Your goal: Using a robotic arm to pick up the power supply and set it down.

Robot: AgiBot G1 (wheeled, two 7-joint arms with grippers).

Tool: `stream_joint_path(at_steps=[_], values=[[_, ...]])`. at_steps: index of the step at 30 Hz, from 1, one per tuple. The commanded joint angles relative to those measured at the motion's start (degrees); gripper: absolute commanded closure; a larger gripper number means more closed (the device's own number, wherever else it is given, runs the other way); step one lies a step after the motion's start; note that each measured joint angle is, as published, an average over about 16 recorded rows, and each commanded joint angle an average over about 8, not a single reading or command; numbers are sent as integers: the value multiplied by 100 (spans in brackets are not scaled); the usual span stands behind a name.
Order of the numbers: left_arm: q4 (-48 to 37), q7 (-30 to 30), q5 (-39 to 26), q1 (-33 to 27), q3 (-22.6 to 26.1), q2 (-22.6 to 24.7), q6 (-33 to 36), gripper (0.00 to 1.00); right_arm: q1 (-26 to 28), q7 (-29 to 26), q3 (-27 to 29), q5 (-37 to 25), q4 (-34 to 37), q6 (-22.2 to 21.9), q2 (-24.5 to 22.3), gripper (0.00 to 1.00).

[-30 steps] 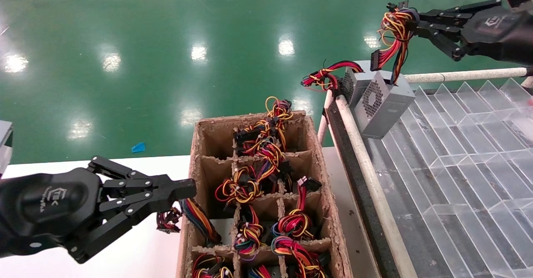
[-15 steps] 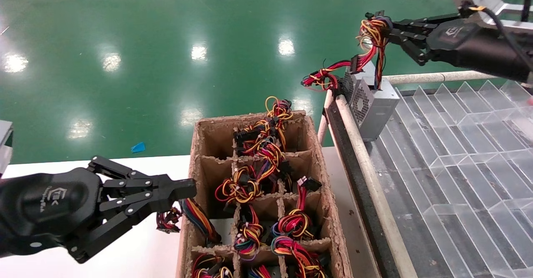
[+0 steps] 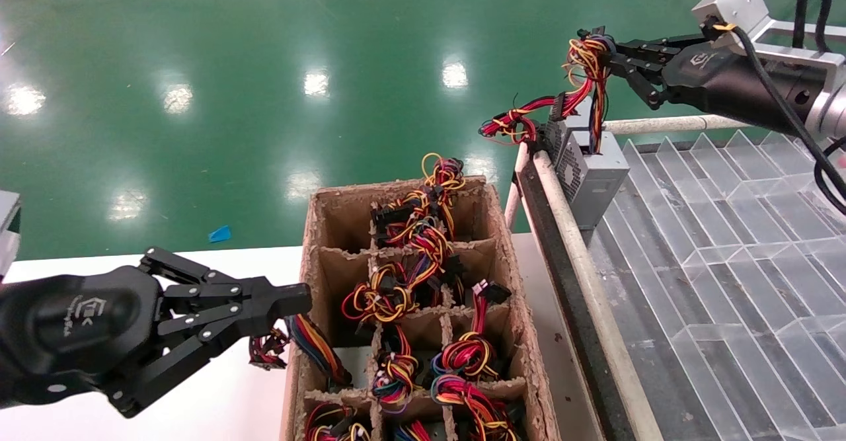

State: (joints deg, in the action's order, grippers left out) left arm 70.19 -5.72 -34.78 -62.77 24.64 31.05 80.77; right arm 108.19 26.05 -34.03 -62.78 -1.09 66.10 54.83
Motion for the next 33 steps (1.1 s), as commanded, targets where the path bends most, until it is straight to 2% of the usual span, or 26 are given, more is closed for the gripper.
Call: stream_joint_path(at_steps=[1,10,19,24,28,33], values=[[0,0,0,0,0,0,0,100,-1,20,-2,-3,0,6,14,0],[0,0,0,0,0,0,0,100,75,1,-77,-104,-68,563,44,0],[0,0,0,0,0,0,0,100,336,-47,-289,-410,-57,649,49,0],[0,0,0,0,0,0,0,100,429,75,-307,-438,-151,848,-37,0],[0,0,0,0,0,0,0,100,297,38,-250,-369,-400,955,-123,0],[0,0,0,0,0,0,0,100,-112,-272,-69,-147,-935,1024,-266,0]])
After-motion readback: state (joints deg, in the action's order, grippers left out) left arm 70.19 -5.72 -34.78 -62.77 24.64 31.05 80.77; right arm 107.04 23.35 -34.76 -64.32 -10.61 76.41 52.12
